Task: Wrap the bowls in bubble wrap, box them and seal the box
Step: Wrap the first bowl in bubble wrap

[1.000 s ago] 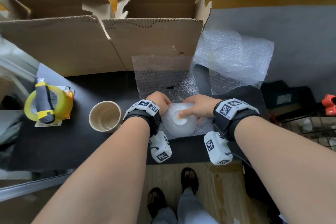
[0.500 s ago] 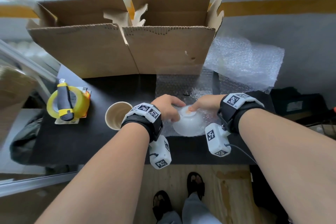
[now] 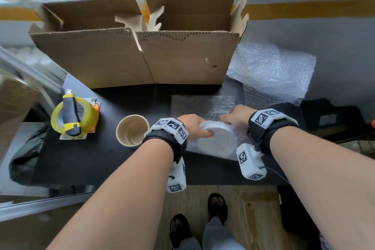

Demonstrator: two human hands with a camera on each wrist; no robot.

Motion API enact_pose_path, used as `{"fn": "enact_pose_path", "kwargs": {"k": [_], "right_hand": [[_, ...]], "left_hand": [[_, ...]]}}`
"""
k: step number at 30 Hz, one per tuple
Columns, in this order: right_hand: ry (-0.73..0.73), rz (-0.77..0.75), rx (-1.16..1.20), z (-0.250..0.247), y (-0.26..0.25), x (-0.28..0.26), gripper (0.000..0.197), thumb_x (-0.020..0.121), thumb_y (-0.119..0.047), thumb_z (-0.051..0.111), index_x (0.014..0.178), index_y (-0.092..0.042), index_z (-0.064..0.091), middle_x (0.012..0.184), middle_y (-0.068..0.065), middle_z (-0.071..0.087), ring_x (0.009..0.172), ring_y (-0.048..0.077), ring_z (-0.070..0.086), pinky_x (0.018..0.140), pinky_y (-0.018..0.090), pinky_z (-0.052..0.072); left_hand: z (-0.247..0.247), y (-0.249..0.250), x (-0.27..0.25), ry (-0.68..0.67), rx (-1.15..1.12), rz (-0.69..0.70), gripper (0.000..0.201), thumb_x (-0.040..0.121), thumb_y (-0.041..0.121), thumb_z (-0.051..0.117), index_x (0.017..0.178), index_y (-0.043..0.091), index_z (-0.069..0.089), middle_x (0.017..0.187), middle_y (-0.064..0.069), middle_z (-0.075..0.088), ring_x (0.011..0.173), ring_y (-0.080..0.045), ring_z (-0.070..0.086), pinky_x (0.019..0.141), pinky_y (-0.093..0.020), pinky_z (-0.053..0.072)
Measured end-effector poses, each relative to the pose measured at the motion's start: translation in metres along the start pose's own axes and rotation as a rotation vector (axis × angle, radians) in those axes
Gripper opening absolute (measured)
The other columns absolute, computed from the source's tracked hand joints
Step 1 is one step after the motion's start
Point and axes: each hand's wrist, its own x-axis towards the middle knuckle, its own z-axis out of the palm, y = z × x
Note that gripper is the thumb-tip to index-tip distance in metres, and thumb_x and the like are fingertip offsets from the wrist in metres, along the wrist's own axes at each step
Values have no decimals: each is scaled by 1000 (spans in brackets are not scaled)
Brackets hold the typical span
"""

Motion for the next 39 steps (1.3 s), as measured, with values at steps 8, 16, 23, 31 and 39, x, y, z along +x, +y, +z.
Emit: {"fn": "enact_pose_path", "kwargs": {"k": [8,16,23,31,39], "right_hand": [[-83,-135,67,-4,9,-12,64,78,-42,77,131,-14,54,129,6,60,110,22,60,95,38,51],[99,-168,30,9,4,-5,32,77,-34,79,99,-14,67,77,-3,64,75,19,61,66,27,46],[123,-234,-37,3,2,0,46,71,-40,83,107,-15,68,90,-5,62,86,15,57,67,24,41],[97,-278,-63,0,-1,4,54,74,-39,81,117,-11,64,108,0,62,91,15,55,76,24,40],[124,-281,-75,0,-4,4,43,71,-34,84,102,-10,68,88,0,62,84,19,59,69,28,46]], "left_hand": [[11,-3,23,25,-3,-244,51,98,45,45,128,5,55,122,-11,62,110,-28,59,81,-31,42],[1,-14,32,171,-105,-204,42,85,45,65,115,16,62,111,-2,65,98,-21,62,77,-29,49],[-32,-19,63,180,13,-174,59,91,15,57,146,22,36,139,-6,52,121,-27,54,95,-32,47],[-29,-10,79,172,82,-181,24,87,27,63,104,11,70,108,-11,68,94,-28,65,78,-31,53],[-33,-12,78,198,44,-111,15,83,28,68,88,15,73,90,-1,72,82,-21,67,69,-27,52]]}}
